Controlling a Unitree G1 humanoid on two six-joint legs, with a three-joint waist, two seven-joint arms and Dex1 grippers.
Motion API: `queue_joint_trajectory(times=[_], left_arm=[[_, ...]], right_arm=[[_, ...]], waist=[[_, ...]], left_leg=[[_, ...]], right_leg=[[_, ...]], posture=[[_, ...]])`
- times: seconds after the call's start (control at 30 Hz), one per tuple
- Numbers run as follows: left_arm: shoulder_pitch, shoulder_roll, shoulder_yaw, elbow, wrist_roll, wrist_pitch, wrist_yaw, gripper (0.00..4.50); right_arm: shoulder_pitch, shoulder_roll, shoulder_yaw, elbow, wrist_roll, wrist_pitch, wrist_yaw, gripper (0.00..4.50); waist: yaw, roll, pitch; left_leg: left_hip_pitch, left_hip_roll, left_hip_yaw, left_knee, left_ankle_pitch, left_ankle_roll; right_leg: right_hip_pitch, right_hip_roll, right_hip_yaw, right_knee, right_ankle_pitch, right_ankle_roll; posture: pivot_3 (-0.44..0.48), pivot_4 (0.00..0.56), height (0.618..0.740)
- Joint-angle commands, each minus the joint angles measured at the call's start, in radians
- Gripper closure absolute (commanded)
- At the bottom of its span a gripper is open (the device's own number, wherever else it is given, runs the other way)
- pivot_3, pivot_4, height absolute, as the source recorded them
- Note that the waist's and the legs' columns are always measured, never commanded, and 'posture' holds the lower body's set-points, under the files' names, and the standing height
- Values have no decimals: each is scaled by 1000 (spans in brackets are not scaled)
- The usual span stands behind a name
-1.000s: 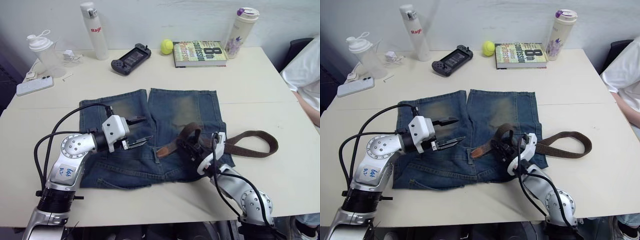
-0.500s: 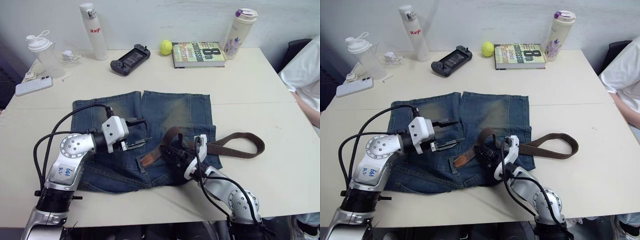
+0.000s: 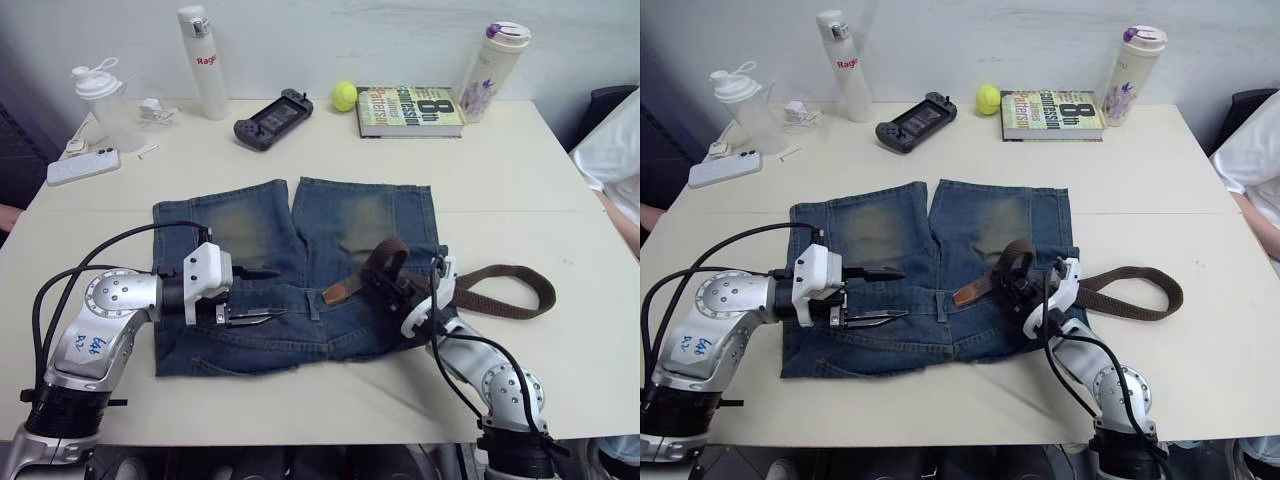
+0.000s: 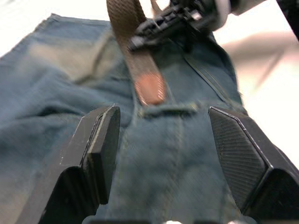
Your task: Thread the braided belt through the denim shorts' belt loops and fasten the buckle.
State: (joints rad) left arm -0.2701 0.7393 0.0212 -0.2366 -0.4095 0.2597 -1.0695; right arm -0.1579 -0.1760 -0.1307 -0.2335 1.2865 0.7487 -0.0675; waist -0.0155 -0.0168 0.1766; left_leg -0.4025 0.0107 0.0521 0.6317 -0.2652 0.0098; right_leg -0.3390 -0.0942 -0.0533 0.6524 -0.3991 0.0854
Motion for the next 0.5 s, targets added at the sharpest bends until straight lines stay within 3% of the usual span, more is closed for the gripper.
queue_joint_trajectory(times=[0.03,0.3,0.5], left_arm=[[6,-13,1,-61,2,-4,31,1173],[43,-6,-42,-73,60,-47,26,1173],[54,-17,-42,-80,75,-57,43,1173]], right_arm=[[-9,-56,-57,65,-78,-12,21,4500],[-69,-75,-113,124,-85,-16,34,4500],[-63,-90,-174,-11,38,40,-36,4500]], waist=[[4,0,0],[14,0,0],[13,2,1]], left_leg=[[0,0,0,0,0,0],[0,0,0,1,0,1],[-2,-1,0,0,-2,4]], right_leg=[[0,0,0,0,0,0],[0,0,0,0,1,1],[-1,-1,0,0,1,1]], posture=[[0,150,740],[0,150,740],[0,150,740]])
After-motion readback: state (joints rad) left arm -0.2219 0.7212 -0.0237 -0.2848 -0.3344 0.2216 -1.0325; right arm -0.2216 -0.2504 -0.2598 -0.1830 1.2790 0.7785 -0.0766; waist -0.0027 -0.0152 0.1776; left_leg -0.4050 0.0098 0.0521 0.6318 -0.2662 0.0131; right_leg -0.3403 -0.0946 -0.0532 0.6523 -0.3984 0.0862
